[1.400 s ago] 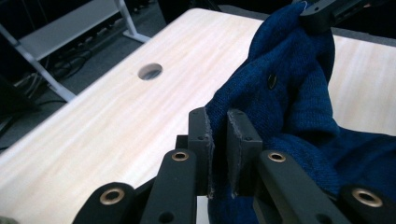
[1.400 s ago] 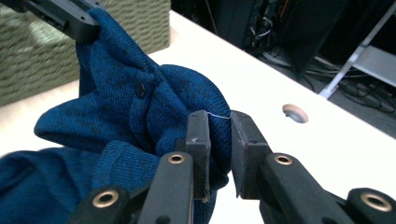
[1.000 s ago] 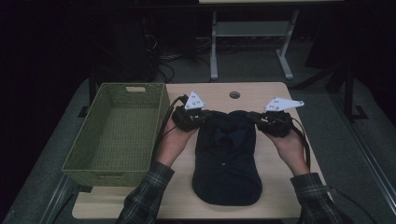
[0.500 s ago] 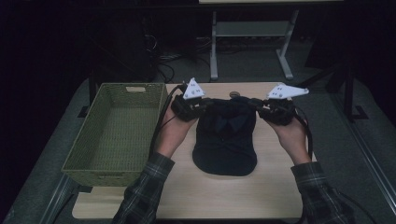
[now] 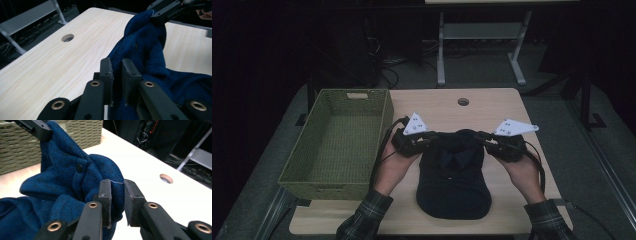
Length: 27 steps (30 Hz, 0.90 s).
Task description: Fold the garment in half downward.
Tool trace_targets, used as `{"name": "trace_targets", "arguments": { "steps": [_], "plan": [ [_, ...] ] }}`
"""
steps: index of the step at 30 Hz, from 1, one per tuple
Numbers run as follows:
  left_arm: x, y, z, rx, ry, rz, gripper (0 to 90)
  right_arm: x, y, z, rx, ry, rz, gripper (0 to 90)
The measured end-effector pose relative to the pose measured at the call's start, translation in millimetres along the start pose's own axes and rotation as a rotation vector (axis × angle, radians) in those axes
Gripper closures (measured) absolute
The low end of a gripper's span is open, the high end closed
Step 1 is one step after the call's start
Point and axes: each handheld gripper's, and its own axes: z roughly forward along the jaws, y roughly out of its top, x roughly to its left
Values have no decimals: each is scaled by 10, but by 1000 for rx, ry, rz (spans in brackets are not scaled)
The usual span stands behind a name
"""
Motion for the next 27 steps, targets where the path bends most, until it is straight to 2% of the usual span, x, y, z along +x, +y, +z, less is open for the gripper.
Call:
{"name": "trace_targets", "arguments": {
  "steps": [3,5,7,15,20,23,27],
  "plan": [
    [-93,-55,-35,-5,-26,-3,797,91,-49,-64,-2,12,-9,761],
    [-160,-83,-60,11,-36,17,796,149,-86,-110,-1,22,-6,759],
    [-218,-127,-84,22,-49,18,796,198,-134,-149,-2,32,-9,759],
    [-384,-398,-89,96,-104,-11,800,354,-329,-224,41,114,22,771],
    [-443,-558,-62,116,-134,-43,803,415,-454,-242,66,164,57,774],
    [-499,-635,-63,138,-154,-47,803,441,-551,-260,76,199,84,775],
    [-570,-762,-41,174,-180,-54,803,516,-692,-261,110,233,96,778]
  ]
}}
